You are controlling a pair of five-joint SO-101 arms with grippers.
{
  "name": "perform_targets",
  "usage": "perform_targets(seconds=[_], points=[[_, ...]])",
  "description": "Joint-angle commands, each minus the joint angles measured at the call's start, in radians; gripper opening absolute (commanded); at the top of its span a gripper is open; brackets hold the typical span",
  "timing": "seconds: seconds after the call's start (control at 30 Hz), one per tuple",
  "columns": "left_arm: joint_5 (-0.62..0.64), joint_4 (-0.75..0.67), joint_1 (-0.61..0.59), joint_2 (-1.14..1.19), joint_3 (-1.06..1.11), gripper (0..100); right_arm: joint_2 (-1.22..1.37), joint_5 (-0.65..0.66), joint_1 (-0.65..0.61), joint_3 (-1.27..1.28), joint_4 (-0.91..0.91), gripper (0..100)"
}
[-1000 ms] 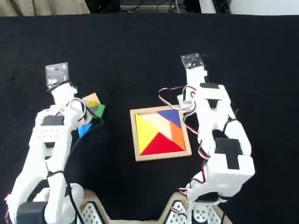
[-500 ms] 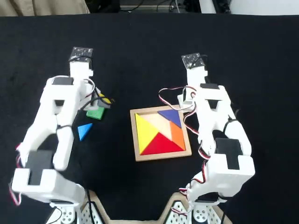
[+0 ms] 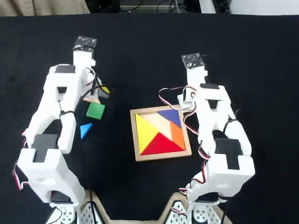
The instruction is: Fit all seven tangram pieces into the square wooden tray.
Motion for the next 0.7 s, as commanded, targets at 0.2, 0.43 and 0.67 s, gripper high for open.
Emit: perform_targets(seconds=[0.2, 0.43, 0.67], points=[[-0.097, 0.006, -0.036, 0.178, -0.222, 32, -0.053, -0.006, 0.020, -0.004, -0.017, 1.1], [-0.092, 0.023, -0.051, 0.295, -0.306, 32, -0.051, -0.006, 0.020, -0.004, -0.017, 1.1], [-0.097, 0.127, -0.064, 0.295, -0.308, 32, -0.051, -0.006, 0.020, -0.004, -0.017, 1.1]])
